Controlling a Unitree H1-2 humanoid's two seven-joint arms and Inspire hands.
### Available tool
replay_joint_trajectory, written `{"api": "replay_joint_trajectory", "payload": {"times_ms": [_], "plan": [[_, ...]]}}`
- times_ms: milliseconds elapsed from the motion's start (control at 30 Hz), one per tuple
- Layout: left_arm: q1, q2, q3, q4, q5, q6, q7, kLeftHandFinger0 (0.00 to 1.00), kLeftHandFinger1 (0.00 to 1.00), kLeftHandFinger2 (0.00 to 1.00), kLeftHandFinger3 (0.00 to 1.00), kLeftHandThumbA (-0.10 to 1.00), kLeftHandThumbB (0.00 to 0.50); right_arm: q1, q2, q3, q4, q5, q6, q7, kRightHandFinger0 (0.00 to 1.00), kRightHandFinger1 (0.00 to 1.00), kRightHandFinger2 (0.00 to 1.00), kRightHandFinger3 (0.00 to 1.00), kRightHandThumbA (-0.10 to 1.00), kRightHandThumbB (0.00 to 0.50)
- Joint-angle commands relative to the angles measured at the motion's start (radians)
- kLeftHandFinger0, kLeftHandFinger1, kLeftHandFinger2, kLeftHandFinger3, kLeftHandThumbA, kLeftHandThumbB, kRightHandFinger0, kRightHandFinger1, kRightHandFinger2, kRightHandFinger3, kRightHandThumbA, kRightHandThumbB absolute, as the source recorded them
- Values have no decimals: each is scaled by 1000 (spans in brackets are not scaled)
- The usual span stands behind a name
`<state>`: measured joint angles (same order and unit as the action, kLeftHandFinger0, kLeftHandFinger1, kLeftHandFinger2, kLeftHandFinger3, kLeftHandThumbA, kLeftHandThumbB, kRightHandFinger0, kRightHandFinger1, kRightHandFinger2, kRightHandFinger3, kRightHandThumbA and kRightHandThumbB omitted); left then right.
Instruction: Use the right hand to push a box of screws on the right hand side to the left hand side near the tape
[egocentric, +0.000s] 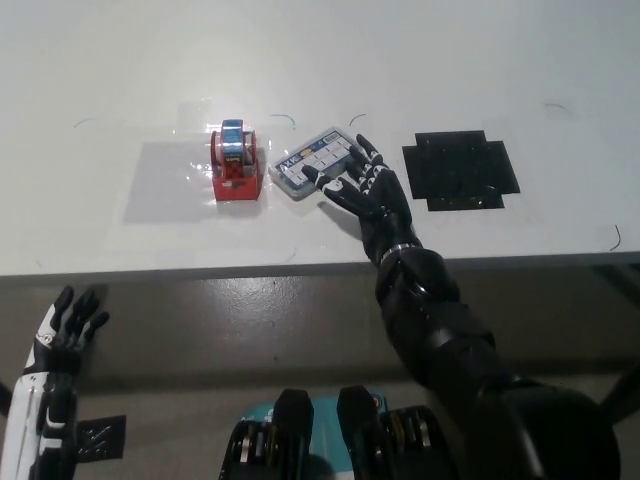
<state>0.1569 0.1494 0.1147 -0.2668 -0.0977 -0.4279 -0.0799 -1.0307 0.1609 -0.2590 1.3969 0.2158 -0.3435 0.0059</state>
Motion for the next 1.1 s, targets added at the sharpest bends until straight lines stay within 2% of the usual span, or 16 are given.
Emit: {"api": "replay_joint_trajectory", "payload": {"times_ms": [0, 133, 300, 467, 500, 633, 733, 867, 1067], "plan": [[-16, 21, 5, -20, 4, -15, -5, 1000, 1000, 1000, 1000, 911, 77, -18, 25, 28, 26, -14, 61, 20, 1000, 1000, 1000, 1000, 1000, 179], [-24, 21, 7, -22, 0, -3, -2, 1000, 1000, 1000, 1000, 912, 89, -28, 19, 33, 26, -9, 65, 22, 1000, 1000, 1000, 1000, 1000, 184], [-28, 26, 3, -27, -9, 6, -8, 1000, 1000, 1000, 1000, 902, 80, -31, 3, 42, 27, -14, 69, 27, 1000, 1000, 1000, 1000, 1000, 191], [-36, 29, 1, -24, -9, 2, -10, 1000, 1000, 1000, 1000, 895, 66, -41, -22, 28, 24, 3, 59, 23, 1000, 1000, 1000, 1000, 1000, 171], [-36, 30, 3, -25, -7, 0, -8, 1000, 1000, 1000, 1000, 896, 66, -46, -28, 37, 24, -8, 54, 13, 1000, 1000, 1000, 1000, 1000, 152], [-36, 29, 2, -24, -8, 4, -7, 1000, 1000, 1000, 1000, 893, 74, -65, -57, 40, 25, -13, 49, -21, 1000, 1000, 1000, 1000, 1000, 139], [-43, 30, 2, -21, -9, -2, -8, 1000, 1000, 1000, 1000, 889, 61, -94, -71, 44, 25, -16, 48, -24, 1000, 1000, 1000, 1000, 1000, 135], [-49, 22, -3, -20, -3, 2, -6, 1000, 1000, 1000, 1000, 885, 68, -123, -75, 57, 26, -23, 58, -17, 1000, 1000, 1000, 1000, 1000, 119], [-62, 19, -7, -32, 7, 18, -3, 1000, 1000, 1000, 1000, 886, 72, -148, -45, 74, 27, -25, 72, -43, 1000, 1000, 1000, 1000, 1000, 135]]}}
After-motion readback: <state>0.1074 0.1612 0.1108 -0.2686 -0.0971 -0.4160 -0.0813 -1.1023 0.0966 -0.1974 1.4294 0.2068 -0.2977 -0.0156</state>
